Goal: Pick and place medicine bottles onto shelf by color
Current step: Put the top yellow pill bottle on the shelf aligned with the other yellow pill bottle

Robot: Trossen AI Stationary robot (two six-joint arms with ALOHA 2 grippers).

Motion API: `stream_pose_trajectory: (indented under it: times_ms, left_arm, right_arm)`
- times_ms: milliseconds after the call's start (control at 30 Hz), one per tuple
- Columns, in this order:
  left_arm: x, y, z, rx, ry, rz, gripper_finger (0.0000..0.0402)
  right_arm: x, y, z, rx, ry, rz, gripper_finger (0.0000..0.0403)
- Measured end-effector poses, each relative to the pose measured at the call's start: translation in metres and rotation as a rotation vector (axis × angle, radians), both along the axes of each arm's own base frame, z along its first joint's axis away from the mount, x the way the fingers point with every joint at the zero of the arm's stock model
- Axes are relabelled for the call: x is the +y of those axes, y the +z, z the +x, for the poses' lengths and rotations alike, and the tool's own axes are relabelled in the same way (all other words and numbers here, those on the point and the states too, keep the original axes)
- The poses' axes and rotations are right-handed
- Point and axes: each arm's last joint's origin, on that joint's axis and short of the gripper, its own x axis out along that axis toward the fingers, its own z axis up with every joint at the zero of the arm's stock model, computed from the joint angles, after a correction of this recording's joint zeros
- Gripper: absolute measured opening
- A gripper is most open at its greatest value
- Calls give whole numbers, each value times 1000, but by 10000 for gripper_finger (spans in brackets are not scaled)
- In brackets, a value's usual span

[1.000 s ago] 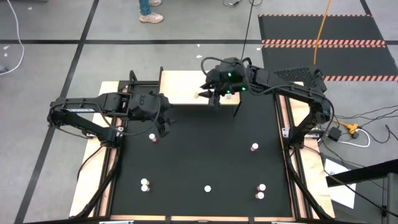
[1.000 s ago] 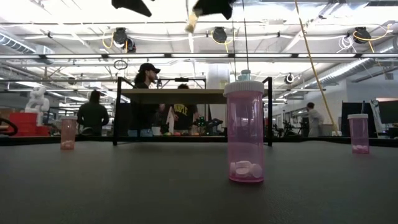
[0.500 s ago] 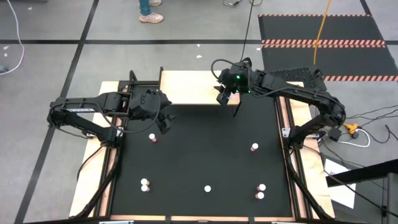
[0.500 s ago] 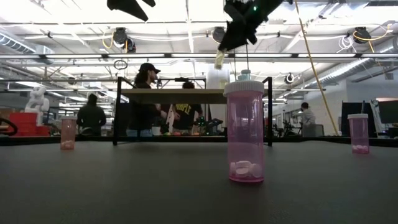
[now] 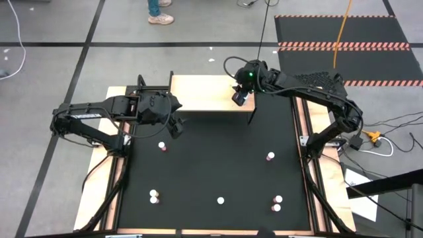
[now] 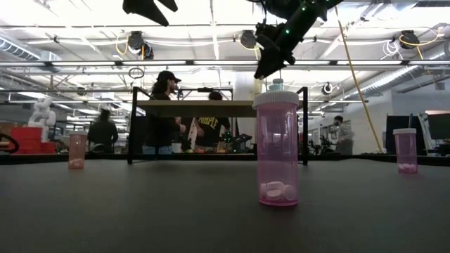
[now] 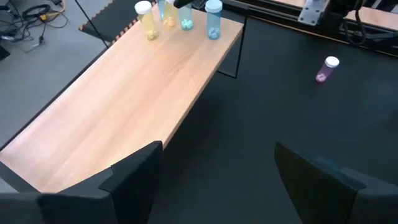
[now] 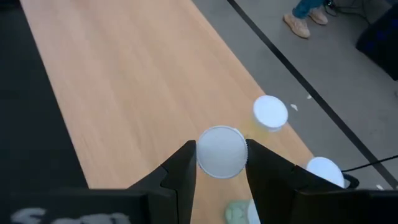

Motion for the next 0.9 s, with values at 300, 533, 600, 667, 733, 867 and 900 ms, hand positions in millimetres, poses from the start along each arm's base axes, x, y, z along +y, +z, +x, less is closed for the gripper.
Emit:
stream_pose_trajectory:
  times_ms: [300, 533, 600, 667, 733, 867, 900]
  left_arm:
    - [8, 0, -1, 6, 21, 9, 310]
    - [11, 0, -1, 8, 18, 1, 310]
    - [11, 0, -1, 7, 17, 1, 310]
    - [11, 0, 0, 7, 13, 7, 310]
    - [13, 0, -1, 8, 14, 11, 310]
    - [15, 0, -1, 2, 29, 3, 310]
    - [15, 0, -1, 0, 33, -1, 310]
  right_arm:
    - [-1, -5, 5, -7, 41, 36, 118]
    - [-3, -3, 4, -8, 27, 50, 119]
    - [-4, -1, 3, 1, 28, 49, 119]
    - [-8, 8, 10, -10, 45, 41, 119]
    - [-11, 18, 16, -6, 56, 55, 119]
    - [-19, 26, 28, 85, 72, 90, 119]
    - [-19, 24, 30, 120, 73, 112, 119]
